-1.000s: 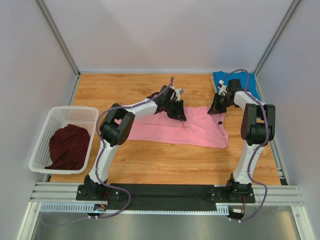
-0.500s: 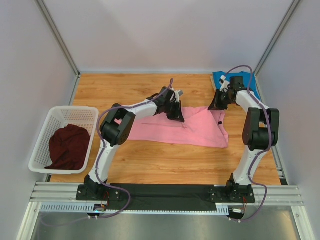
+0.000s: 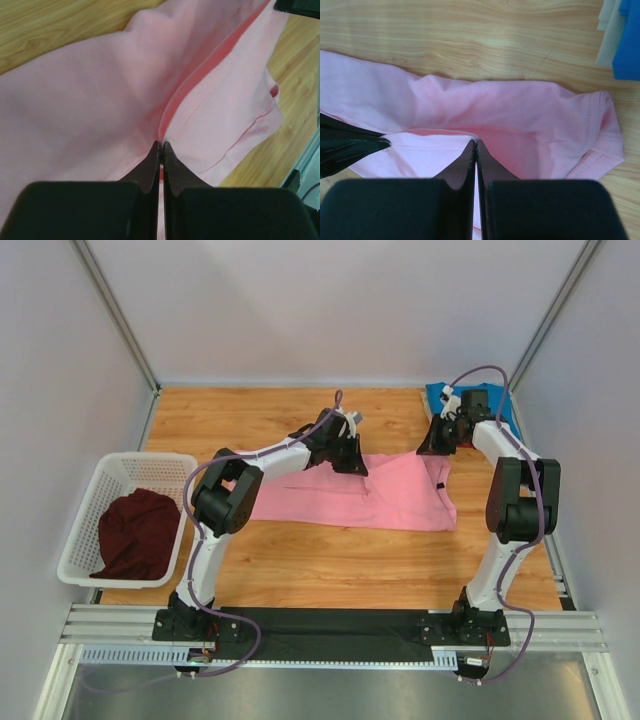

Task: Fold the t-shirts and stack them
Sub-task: Fold the tshirt

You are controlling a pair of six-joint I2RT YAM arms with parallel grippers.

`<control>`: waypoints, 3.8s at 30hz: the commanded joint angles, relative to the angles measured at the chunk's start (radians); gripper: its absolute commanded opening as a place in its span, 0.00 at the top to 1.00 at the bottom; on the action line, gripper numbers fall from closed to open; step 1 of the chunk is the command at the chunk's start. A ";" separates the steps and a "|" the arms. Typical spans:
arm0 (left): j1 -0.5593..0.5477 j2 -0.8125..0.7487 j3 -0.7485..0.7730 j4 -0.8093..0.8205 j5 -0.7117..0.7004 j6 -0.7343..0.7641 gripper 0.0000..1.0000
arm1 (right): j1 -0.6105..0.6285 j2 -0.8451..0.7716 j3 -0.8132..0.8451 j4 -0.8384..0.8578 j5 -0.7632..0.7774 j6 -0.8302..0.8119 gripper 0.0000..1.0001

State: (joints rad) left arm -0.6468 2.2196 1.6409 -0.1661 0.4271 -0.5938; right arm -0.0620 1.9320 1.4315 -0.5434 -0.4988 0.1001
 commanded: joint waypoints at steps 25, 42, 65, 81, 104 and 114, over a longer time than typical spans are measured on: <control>-0.007 -0.287 -0.142 -0.341 -0.421 0.072 0.62 | 0.057 -0.151 -0.057 -0.256 0.361 0.394 0.78; 0.223 -0.454 -0.610 -0.381 -0.560 -0.087 0.60 | 0.057 -0.263 -0.460 -0.142 0.635 0.421 0.80; 0.042 -0.925 -0.837 -0.553 -0.666 -0.366 0.60 | 0.103 -0.389 -0.316 -0.282 0.694 0.640 0.68; 0.119 -1.026 -0.702 -0.487 -0.556 -0.005 0.46 | 0.180 -0.113 -0.128 -0.253 0.721 0.977 0.62; 0.153 -1.022 -0.736 -0.578 -0.608 -0.006 0.46 | 0.347 0.458 0.455 -0.119 0.522 0.777 0.62; 0.170 -0.821 -0.764 -0.438 -0.496 0.052 0.45 | 0.304 0.693 0.859 -0.121 0.514 0.678 0.61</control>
State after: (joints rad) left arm -0.4877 1.3422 0.8627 -0.6682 -0.1280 -0.5903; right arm 0.2722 2.5431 2.2402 -0.6624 0.0189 0.8295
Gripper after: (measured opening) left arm 0.546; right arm 0.388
